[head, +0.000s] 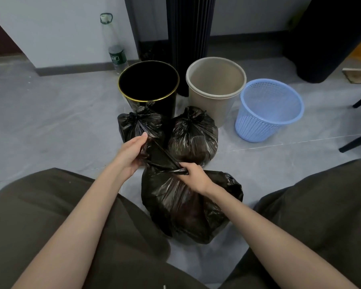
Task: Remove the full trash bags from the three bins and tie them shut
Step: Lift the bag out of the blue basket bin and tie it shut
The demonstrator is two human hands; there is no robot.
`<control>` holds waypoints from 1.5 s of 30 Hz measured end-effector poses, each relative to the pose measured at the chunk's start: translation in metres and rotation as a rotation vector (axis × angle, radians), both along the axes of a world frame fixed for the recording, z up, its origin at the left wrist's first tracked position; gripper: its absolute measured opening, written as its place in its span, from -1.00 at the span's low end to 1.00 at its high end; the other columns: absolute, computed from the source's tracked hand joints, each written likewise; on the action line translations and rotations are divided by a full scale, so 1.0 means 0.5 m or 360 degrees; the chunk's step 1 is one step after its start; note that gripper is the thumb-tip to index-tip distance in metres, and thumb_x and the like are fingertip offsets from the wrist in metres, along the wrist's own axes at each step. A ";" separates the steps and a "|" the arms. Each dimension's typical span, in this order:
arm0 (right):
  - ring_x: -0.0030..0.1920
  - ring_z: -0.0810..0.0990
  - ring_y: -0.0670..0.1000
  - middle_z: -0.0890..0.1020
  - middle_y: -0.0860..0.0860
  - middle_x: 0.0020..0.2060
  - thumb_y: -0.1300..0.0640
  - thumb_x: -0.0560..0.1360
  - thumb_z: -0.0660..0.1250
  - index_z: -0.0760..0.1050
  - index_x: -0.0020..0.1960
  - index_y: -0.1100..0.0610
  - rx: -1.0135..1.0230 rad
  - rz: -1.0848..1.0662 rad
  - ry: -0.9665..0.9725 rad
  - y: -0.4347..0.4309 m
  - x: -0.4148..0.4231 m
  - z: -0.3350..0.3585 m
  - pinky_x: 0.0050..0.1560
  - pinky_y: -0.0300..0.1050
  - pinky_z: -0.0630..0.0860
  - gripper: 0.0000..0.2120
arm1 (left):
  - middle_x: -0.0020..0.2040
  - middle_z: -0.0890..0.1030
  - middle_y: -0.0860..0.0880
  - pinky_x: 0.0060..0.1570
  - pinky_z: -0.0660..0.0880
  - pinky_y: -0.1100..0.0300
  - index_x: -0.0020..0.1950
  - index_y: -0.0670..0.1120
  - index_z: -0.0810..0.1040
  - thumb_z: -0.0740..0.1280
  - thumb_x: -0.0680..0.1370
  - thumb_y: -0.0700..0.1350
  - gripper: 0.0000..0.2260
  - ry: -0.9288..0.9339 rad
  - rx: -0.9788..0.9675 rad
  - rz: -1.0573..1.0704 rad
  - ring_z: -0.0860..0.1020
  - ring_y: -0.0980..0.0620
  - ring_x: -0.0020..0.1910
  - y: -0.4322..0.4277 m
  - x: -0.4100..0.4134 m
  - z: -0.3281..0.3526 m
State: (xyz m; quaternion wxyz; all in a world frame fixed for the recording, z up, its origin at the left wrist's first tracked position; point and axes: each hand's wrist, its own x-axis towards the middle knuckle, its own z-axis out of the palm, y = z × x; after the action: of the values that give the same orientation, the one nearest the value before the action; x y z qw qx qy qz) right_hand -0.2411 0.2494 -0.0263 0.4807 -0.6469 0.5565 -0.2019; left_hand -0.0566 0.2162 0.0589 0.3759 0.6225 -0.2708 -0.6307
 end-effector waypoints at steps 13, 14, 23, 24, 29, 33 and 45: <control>0.04 0.62 -0.07 0.68 0.01 -0.01 0.17 0.56 0.30 0.64 0.09 0.18 0.0055 -0.0188 -0.0354 -0.016 -0.015 -0.018 0.15 -0.18 0.51 -0.81 | 0.55 0.11 -0.09 0.47 0.16 0.02 0.55 0.04 -0.02 0.36 0.08 0.52 0.19 -0.0704 0.0122 -0.0826 0.11 -0.02 0.52 0.045 -0.027 -0.140; 0.02 0.62 -0.08 0.68 0.00 -0.03 0.18 0.56 0.29 0.64 0.08 0.18 0.0067 -0.0163 -0.0357 -0.015 -0.017 -0.019 0.13 -0.21 0.51 -0.82 | 0.48 0.28 -0.07 0.41 0.26 0.09 0.52 -0.02 0.11 0.37 0.13 0.49 0.10 -0.0622 0.0076 -0.0736 0.26 0.00 0.45 0.042 -0.033 -0.141; 0.25 0.50 -0.03 0.53 0.00 0.25 0.06 0.52 0.36 0.26 0.45 0.08 0.0185 -0.0029 -0.0071 -0.015 -0.014 -0.024 0.31 -0.09 0.40 -0.44 | 0.03 0.67 -0.10 0.11 0.52 0.17 0.11 -0.24 0.60 0.12 0.64 0.03 -0.60 0.0176 -0.0135 -0.0096 0.63 0.05 0.04 0.020 -0.077 -0.104; 0.35 0.40 -0.07 0.43 -0.04 0.35 0.04 0.50 0.39 0.10 0.53 0.05 0.0257 0.0025 -0.0099 -0.013 -0.012 -0.022 0.40 -0.11 0.31 -0.28 | -0.08 0.69 -0.10 0.07 0.53 0.14 0.02 -0.26 0.59 0.09 0.65 0.03 -0.58 0.0317 -0.0108 0.0025 0.65 0.06 -0.06 0.016 -0.078 -0.093; 0.44 0.17 -0.22 0.23 -0.23 0.42 0.02 0.43 0.46 -0.01 0.55 -0.09 0.0446 0.0362 -0.0206 -0.009 -0.002 -0.009 0.42 -0.30 0.10 -0.13 | -0.53 0.32 0.02 -0.07 0.55 0.07 -0.19 -0.13 0.28 0.06 0.66 -0.03 -0.72 0.0826 0.0008 0.0445 0.38 0.09 -0.57 0.001 -0.066 -0.088; 0.06 0.52 -0.21 0.57 -0.21 -0.04 0.02 0.41 0.49 0.45 0.11 -0.11 0.0627 0.0490 -0.0092 -0.004 0.008 -0.003 0.23 -0.24 0.38 -0.67 | -0.56 0.26 0.02 -0.12 0.51 0.12 -0.24 -0.11 0.24 0.05 0.66 -0.05 -0.70 0.0980 0.0128 0.0496 0.27 0.11 -0.60 0.004 -0.068 -0.089; -0.25 0.60 -0.12 0.61 -0.09 -0.36 -0.35 0.24 0.44 0.53 -0.20 0.12 0.0386 0.0318 0.0138 0.029 0.050 -0.024 -0.09 -0.10 0.58 -0.48 | -0.61 0.23 0.02 0.12 0.44 0.14 -0.07 -0.06 0.37 0.02 0.67 -0.05 -0.79 0.1162 0.0405 0.0826 0.24 0.11 -0.63 -0.016 -0.077 -0.095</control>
State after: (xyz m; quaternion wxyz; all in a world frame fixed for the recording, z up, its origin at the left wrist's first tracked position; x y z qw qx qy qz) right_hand -0.2160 0.2641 -0.0381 0.5485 -0.6444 0.5299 -0.0562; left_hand -0.0951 0.2083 0.0113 0.5128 0.4480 0.1235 -0.7219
